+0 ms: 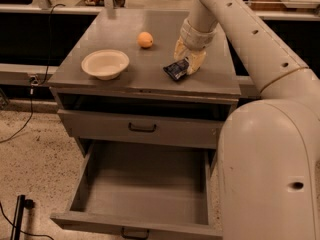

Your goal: Pick rxbar blueberry from middle drawer and place on counter

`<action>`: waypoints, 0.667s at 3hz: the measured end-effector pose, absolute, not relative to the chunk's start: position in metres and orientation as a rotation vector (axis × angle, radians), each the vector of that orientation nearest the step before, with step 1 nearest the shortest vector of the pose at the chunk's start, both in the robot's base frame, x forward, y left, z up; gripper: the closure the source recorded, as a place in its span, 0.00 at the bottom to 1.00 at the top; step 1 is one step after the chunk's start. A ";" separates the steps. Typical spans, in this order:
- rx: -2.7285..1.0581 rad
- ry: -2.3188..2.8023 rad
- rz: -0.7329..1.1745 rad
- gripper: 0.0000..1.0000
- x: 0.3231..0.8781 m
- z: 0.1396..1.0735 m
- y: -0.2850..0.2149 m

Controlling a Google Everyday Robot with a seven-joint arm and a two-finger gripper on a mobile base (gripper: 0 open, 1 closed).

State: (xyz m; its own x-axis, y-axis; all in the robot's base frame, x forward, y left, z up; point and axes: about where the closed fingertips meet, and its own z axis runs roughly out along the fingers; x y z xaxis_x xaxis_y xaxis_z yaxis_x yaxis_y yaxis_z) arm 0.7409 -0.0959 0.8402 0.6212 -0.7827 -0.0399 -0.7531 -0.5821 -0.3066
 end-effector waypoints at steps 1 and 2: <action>-2.542 1.238 -0.155 0.38 0.746 0.838 -0.093; -2.536 1.222 -0.183 0.13 0.746 0.844 -0.095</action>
Offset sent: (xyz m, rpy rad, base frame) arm -0.0052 -0.0086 0.0166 -0.0062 -0.0401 0.0115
